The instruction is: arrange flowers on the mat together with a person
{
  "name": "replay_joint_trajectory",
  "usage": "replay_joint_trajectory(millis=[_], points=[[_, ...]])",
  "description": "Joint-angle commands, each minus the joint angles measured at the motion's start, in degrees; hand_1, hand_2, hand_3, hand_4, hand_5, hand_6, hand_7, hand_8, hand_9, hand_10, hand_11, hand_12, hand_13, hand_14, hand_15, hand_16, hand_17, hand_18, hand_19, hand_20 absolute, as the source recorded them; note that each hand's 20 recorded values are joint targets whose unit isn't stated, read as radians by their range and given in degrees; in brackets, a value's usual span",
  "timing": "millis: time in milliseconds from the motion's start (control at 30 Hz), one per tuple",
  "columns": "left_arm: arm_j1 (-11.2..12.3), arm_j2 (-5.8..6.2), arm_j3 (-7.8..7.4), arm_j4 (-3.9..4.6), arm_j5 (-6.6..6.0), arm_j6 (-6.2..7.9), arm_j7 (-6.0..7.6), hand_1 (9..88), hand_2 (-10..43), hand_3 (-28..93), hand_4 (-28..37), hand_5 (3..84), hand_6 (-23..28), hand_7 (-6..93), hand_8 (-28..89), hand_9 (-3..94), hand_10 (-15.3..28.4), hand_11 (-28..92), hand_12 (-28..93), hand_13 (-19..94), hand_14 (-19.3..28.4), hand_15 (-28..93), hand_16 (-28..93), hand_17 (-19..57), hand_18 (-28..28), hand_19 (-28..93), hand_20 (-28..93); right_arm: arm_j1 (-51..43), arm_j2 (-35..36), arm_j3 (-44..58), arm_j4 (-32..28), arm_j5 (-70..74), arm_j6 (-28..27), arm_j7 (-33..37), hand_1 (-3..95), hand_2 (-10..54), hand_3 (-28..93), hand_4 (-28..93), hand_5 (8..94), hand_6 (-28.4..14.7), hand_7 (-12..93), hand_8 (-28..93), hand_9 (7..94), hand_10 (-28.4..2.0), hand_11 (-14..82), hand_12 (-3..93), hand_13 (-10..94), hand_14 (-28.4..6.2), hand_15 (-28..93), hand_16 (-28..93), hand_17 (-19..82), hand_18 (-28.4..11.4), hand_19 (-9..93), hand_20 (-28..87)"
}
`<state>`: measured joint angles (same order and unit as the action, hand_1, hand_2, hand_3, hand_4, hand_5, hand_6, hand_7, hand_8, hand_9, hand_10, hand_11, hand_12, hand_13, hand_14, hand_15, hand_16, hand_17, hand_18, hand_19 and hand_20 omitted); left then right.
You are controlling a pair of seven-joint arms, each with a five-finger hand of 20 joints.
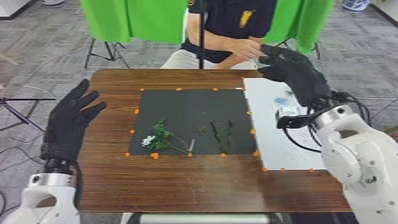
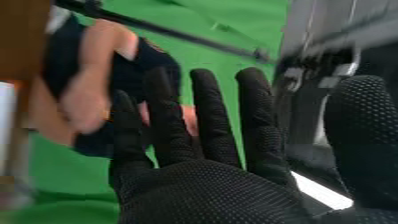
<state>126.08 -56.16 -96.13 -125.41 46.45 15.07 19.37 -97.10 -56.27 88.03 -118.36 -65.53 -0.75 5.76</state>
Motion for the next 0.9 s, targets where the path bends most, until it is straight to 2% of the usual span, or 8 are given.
replay_joint_trajectory(millis=[33, 133, 267, 400, 500, 567, 700, 900], points=[[1.61, -0.28, 1.43, 0.77, -0.7, 0.6, 0.39, 22.7, 4.8, 78, -28.3, 34.5, 1.6, 9.7, -9, 30.4, 13.6, 15, 8, 24, 22.1, 36, -5, -10.6, 22.9, 41, 11, -17.99, 0.83, 1.72, 0.95, 10.3, 6.6, -6.14, 17.4, 7.1, 77, -28, 39.1, 3.9, 15, -13, 41.1, -11.2, 5.6, 14.0, 32, -16.9, 16, 19, 0, -21.4, 42, 13], [2.21, -0.47, 1.66, 0.92, -0.73, 0.54, 0.74, 22.7, 4.8, 78, -28.3, 34.4, 1.5, 9.8, -9, 30.4, 13.7, 16, 9, 24, 22.1, 36, -4, -10.6, 22.9, 41, 12, -19.91, 0.02, 2.33, 1.18, 10.02, 7.19, -6.62, 16.9, 7.2, 77, -28, 38.5, 4.4, 15, -13, 41.0, -10.9, 5.4, 14.0, 32, -16.7, 15, 20, 1, -21.2, 41, 13], [2.86, 0.52, 2.33, 1.17, -1.79, 1.05, 2.14, 22.7, 4.8, 78, -28.3, 34.4, 1.5, 9.8, -9, 30.5, 13.8, 16, 9, 24, 22.5, 36, -4, -10.6, 22.9, 41, 12, -20.18, -0.43, 1.35, 1.97, 10.26, 7.58, -7.51, 16.7, 7.1, 77, -28, 38.4, 4.7, 16, -13, 41.1, -10.6, 5.4, 14.1, 32, -16.7, 15, 20, 1, -21.0, 41, 14], [2.95, 0.85, 2.79, 1.24, -2.01, 1.03, 2.62, 22.8, 4.8, 78, -28.3, 34.4, 1.5, 9.9, -9, 30.8, 14.0, 16, 9, 24, 22.6, 37, -4, -10.6, 22.9, 41, 12, -19.1, -1.52, 0.22, 2.47, 10.5, 7.73, -7.85, 16.7, 7.1, 78, -28, 38.3, 4.8, 16, -13, 41.3, -10.5, 5.6, 14.2, 32, -16.7, 15, 21, 1, -20.8, 41, 14], [2.67, 0.43, 2.85, 1.31, -1.97, 0.95, 2.4, 22.7, 4.8, 78, -28.3, 34.4, 1.5, 9.9, -9, 31.2, 14.1, 16, 9, 24, 22.7, 37, -4, -10.5, 22.8, 42, 12, -18.34, -2.37, 0.18, 2.64, 10.07, 7.47, -7.63, 16.6, 7.0, 78, -28, 38.3, 5.0, 16, -13, 41.4, -10.4, 5.6, 14.2, 32, -16.8, 15, 21, 1, -20.7, 42, 15], [2.88, 1.05, 3.1, 1.37, -2.44, 1.2, 3.22, 22.7, 4.8, 78, -28.3, 34.5, 1.7, 9.9, -9, 31.9, 14.3, 17, 9, 24, 22.8, 37, -4, -10.4, 22.9, 42, 12, -17.85, -2.89, 0.34, 2.8, 10.23, 7.61, -7.91, 16.6, 7.0, 78, -28, 38.2, 5.1, 16, -13, 41.4, -10.4, 5.7, 14.2, 33, -16.7, 15, 21, 1, -20.8, 42, 15], [2.96, 1.18, 3.13, 1.34, -2.54, 1.49, 3.33, 22.7, 4.8, 78, -28.3, 34.7, 1.9, 10.1, -9, 32.7, 15.0, 18, 9, 24, 23.0, 38, -4, -10.3, 23.2, 43, 13, -17.48, -3.61, 1.44, 2.88, 10.08, 8.06, -8.26, 16.7, 7.0, 78, -28, 38.2, 5.2, 16, -13, 41.7, -10.5, 5.9, 14.3, 33, -16.7, 17, 22, 1, -21.0, 43, 16], [3.07, 0.89, 2.97, 1.36, -2.49, 1.17, 2.98, 22.6, 4.9, 78, -28.3, 34.9, 2.0, 10.5, -9, 33.0, 15.4, 19, 9, 25, 23.5, 40, -5, -10.1, 23.5, 44, 14, -17.53, -3.71, 2.48, 3.11, 10.14, 8.14, -8.17, 16.5, 6.9, 78, -28, 38.3, 5.3, 16, -13, 42.0, -10.4, 6.1, 14.4, 34, -16.6, 19, 22, 1, -21.2, 44, 17]])
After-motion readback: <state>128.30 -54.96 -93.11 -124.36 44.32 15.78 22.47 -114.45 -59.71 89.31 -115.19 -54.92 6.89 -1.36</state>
